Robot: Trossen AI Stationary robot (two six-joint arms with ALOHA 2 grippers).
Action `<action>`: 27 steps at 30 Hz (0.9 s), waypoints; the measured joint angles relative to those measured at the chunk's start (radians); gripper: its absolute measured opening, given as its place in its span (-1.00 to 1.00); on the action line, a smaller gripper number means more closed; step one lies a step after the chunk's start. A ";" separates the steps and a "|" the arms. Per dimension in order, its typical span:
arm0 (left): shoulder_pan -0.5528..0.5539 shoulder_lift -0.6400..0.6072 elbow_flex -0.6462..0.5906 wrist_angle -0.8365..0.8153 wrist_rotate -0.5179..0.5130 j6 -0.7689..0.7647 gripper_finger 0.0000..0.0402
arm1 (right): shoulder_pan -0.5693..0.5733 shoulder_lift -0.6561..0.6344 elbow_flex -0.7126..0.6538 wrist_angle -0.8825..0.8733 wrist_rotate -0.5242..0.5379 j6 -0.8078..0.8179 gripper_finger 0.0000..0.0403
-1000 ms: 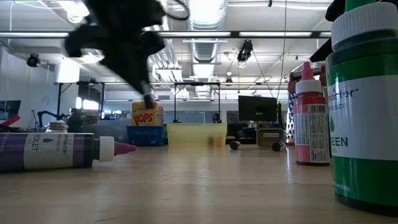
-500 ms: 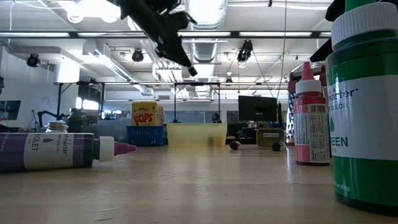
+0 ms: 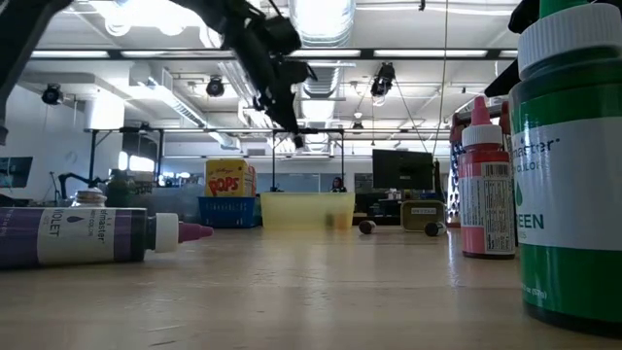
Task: Pick & Place Kitchen Items
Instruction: Put the left small violet food coloring bottle into the yellow bin
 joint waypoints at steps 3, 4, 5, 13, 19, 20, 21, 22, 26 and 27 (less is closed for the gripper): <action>0.032 0.065 0.071 -0.068 -0.008 0.012 -0.60 | 0.000 0.000 0.000 0.000 0.000 0.000 -0.96; 0.043 0.082 0.085 -0.075 -0.008 0.015 -0.60 | 0.000 0.000 0.000 0.000 0.000 0.000 -0.96; 0.056 0.094 0.092 -0.076 -0.008 0.016 -0.60 | 0.000 0.000 0.000 0.000 0.000 0.000 -0.96; 0.129 0.152 0.077 -0.079 -0.007 0.018 -0.60 | 0.000 0.000 0.000 0.000 0.000 0.000 -0.96; 0.140 0.175 0.072 -0.062 -0.004 0.027 -0.60 | 0.000 0.000 0.000 0.000 0.000 0.000 -0.96; 0.140 0.178 0.072 -0.058 -0.004 0.027 -0.60 | 0.000 0.000 0.000 0.000 0.000 0.000 -0.96; 0.141 0.181 0.072 -0.055 -0.004 0.026 -0.60 | 0.000 0.000 0.000 0.000 0.000 0.000 -0.96; 0.141 0.184 0.072 -0.054 -0.004 0.027 -0.60 | 0.000 0.000 0.000 0.000 0.000 0.000 -0.96; 0.141 0.196 0.071 -0.055 -0.004 0.026 -0.60 | 0.000 0.000 0.000 0.000 0.000 0.000 -0.96; 0.141 0.200 0.071 -0.055 -0.004 0.026 -0.60 | 0.000 0.000 0.000 0.000 0.000 0.000 -0.96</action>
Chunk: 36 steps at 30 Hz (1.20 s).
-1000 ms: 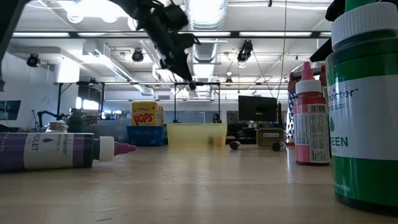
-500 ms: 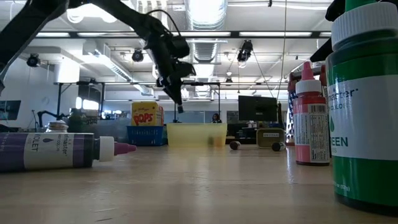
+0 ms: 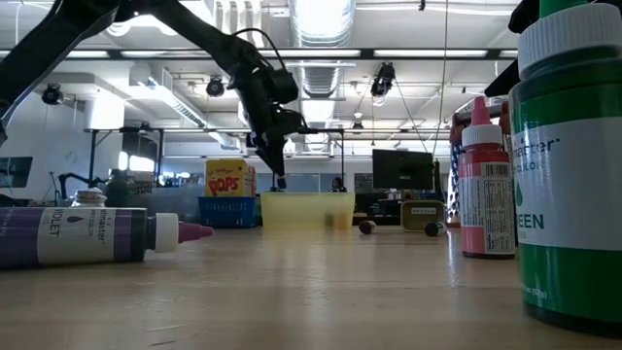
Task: Pick & Place Kitchen Items
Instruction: Put the left small violet food coloring bottle into the yellow bin
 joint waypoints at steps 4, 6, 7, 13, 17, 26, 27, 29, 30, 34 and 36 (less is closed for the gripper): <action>0.001 0.003 -0.001 0.000 0.000 0.000 -0.60 | 0.000 0.000 0.000 0.000 0.000 0.000 -0.96; 0.002 0.004 -0.001 -0.001 0.000 -0.003 -0.60 | 0.000 0.000 0.000 0.000 0.000 0.000 -0.96; 0.003 0.004 -0.001 -0.003 0.000 -0.004 -0.60 | -0.001 0.000 0.000 0.000 0.000 0.000 -0.96; 0.009 0.005 -0.024 -0.009 0.000 0.005 -0.60 | -0.001 0.000 0.000 0.000 0.000 0.000 -0.96; 0.015 0.005 -0.057 0.009 0.001 0.032 -0.60 | 0.000 0.000 0.000 0.000 0.000 0.000 -0.96; 0.018 0.005 -0.081 0.019 0.004 0.125 -0.60 | 0.000 0.001 0.000 0.000 0.000 0.000 -0.96; 0.018 0.005 -0.081 0.019 0.005 0.146 -0.60 | 0.000 0.001 0.000 0.000 0.000 0.000 -0.96; 0.017 0.005 -0.081 0.019 0.005 0.181 -0.60 | 0.000 0.001 0.000 0.000 0.000 0.000 -0.96; 0.017 0.005 -0.081 0.020 0.005 0.195 -0.60 | 0.000 0.001 0.000 0.000 0.000 0.000 -0.96; 0.017 0.005 -0.081 0.026 0.006 0.264 -0.60 | 0.000 0.001 0.000 0.000 0.000 0.000 -0.96; 0.017 0.005 -0.077 0.026 0.011 0.284 -0.60 | 0.000 0.001 0.000 0.000 0.000 0.000 -0.96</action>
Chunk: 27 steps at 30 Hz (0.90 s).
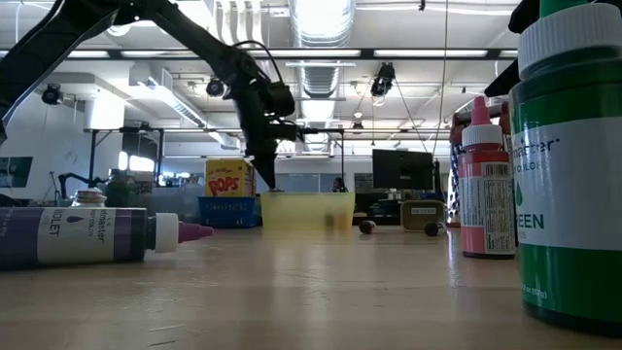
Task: Pick & Place Kitchen Items
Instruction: Put the left small violet food coloring bottle into the yellow bin
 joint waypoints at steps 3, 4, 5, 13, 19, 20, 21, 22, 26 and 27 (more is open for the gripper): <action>0.000 0.000 0.010 0.002 0.023 0.013 -0.60 | 0.000 0.000 0.000 0.000 0.000 0.000 -0.96; 0.000 0.000 0.016 0.003 0.023 0.012 -0.60 | 0.000 0.000 0.000 0.000 0.000 0.000 -0.96; -0.001 0.000 0.023 0.004 0.023 0.012 -0.60 | 0.000 0.000 0.000 0.000 0.000 0.000 -0.96; -0.002 0.000 0.129 -0.065 0.012 -0.022 -0.60 | 0.001 0.000 0.000 0.000 0.000 0.000 -0.96; -0.036 0.000 0.207 -0.098 0.007 -0.048 -0.60 | 0.001 -0.001 0.000 0.000 0.000 0.000 -0.96; -0.043 0.000 0.211 -0.098 0.004 -0.045 -0.60 | 0.001 -0.001 0.000 0.000 0.000 0.000 -0.96; -0.050 0.000 0.213 -0.099 -0.001 -0.045 -0.60 | 0.001 -0.001 0.000 0.000 0.000 0.000 -0.96; -0.056 0.000 0.214 -0.099 -0.010 -0.042 -0.60 | 0.001 -0.001 0.000 0.000 0.000 0.000 -0.96; -0.064 0.023 0.249 -0.145 -0.042 -0.054 -0.60 | 0.001 -0.001 0.000 0.000 0.000 0.000 -0.96; -0.067 0.030 0.262 -0.159 -0.042 -0.064 -0.60 | 0.000 -0.001 0.000 0.000 0.000 0.000 -0.96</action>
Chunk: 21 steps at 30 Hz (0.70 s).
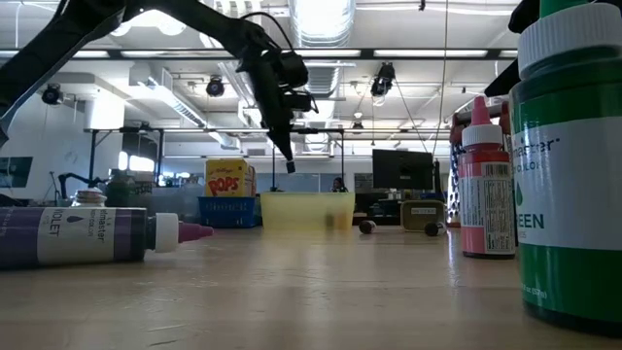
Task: Pick & Place Kitchen Items
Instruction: Put the left small violet food coloring bottle into the yellow bin
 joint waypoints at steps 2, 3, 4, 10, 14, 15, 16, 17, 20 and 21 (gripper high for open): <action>-0.011 0.012 0.008 -0.026 -0.002 -0.011 -0.60 | 0.000 0.000 0.000 -0.001 0.000 0.000 -0.96; -0.019 0.014 0.007 -0.038 -0.001 -0.014 -0.60 | 0.000 0.000 0.000 0.000 0.000 0.000 -0.96; -0.028 0.015 0.002 -0.038 0.001 -0.017 -0.60 | 0.000 0.000 0.000 -0.001 0.000 0.000 -0.96; -0.090 0.016 -0.007 0.080 0.010 -0.014 -0.60 | 0.000 0.001 0.000 0.000 0.000 0.000 -0.96; -0.178 0.016 -0.007 0.179 0.052 0.005 -0.60 | 0.000 0.001 0.000 -0.001 0.000 0.000 -0.96; -0.201 0.016 -0.007 0.201 0.053 0.015 -0.60 | 0.000 0.001 0.000 0.000 0.000 0.000 -0.96; -0.222 0.016 -0.008 0.231 0.056 0.023 -0.60 | 0.000 0.001 0.000 -0.001 0.000 0.000 -0.96; -0.239 0.016 -0.008 0.269 0.055 0.026 -0.60 | 0.000 0.001 0.000 0.000 0.000 0.000 -0.96; -0.277 0.016 -0.008 0.418 0.052 0.024 -0.60 | 0.000 0.001 0.000 0.000 0.000 0.000 -0.96; -0.286 0.016 -0.008 0.464 0.055 0.019 -0.60 | 0.000 0.001 0.000 0.000 0.000 0.000 -0.96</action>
